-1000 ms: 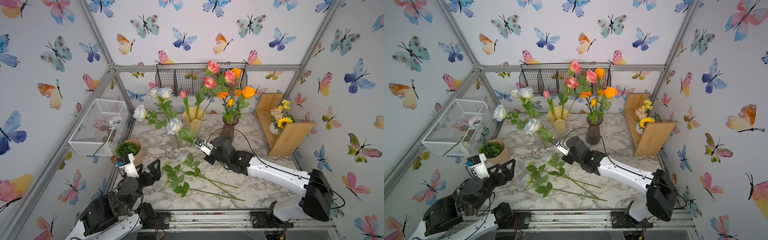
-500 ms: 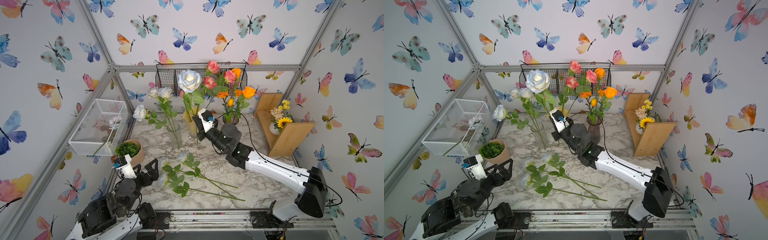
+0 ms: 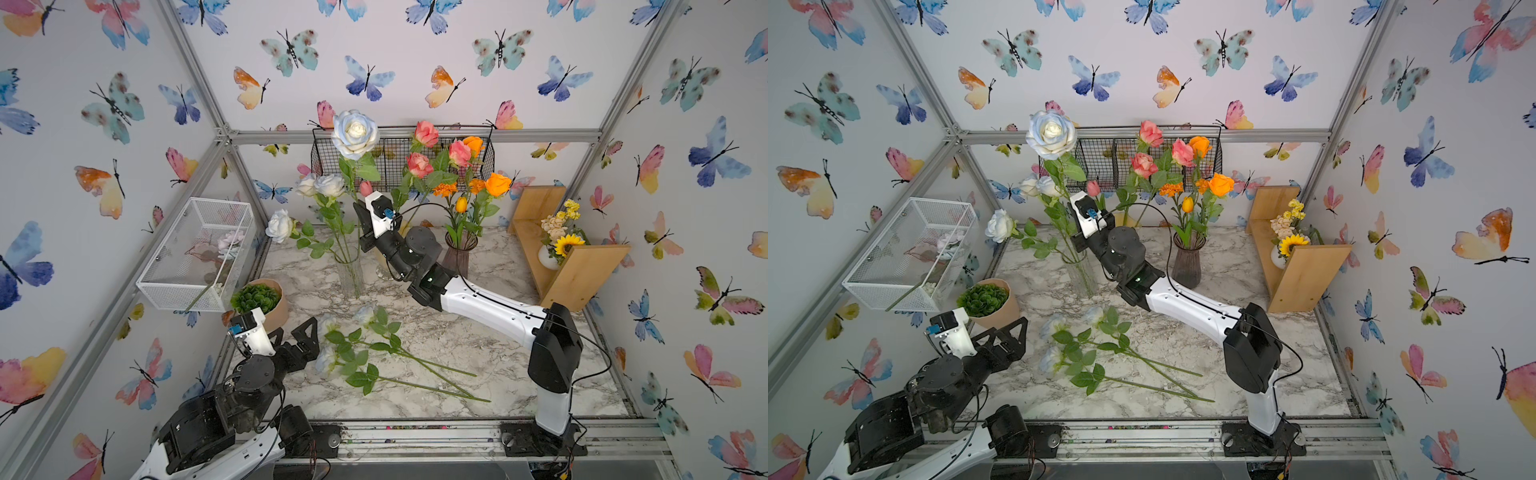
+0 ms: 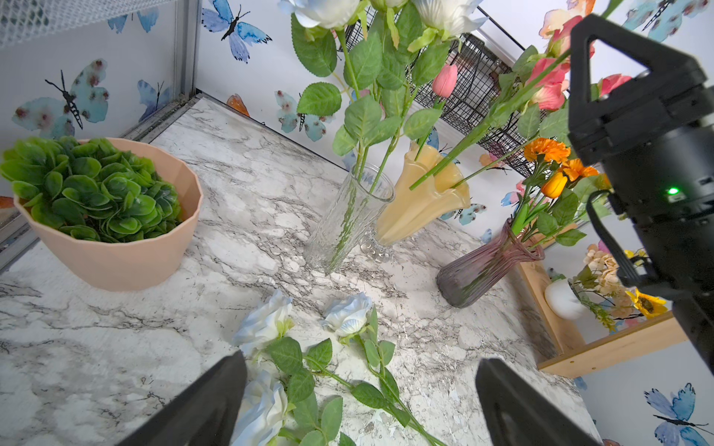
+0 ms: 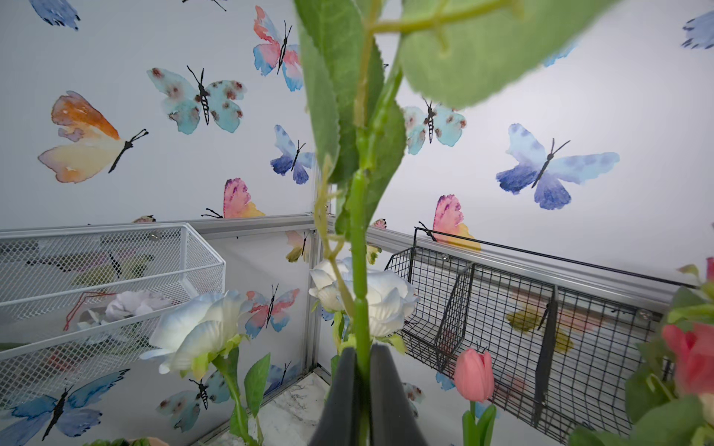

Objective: Arrange the flowers in different vases according to their colors
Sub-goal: Insert the flower into the vase.

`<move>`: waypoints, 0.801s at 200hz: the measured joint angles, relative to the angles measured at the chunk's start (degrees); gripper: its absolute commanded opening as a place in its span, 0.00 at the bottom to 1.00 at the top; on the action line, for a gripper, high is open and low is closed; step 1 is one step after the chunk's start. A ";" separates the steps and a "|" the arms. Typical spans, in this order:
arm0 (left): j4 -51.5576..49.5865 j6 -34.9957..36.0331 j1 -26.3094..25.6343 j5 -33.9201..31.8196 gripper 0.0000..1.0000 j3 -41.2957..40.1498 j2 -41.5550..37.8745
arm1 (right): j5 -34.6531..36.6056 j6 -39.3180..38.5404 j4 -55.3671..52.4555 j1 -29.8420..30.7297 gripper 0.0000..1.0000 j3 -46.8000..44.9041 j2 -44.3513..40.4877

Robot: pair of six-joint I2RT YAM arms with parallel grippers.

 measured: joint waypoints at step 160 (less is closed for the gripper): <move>0.20 0.61 0.00 0.02 0.99 0.00 -0.02 | -1.22 -1.90 -3.56 0.00 0.28 6.73 12.46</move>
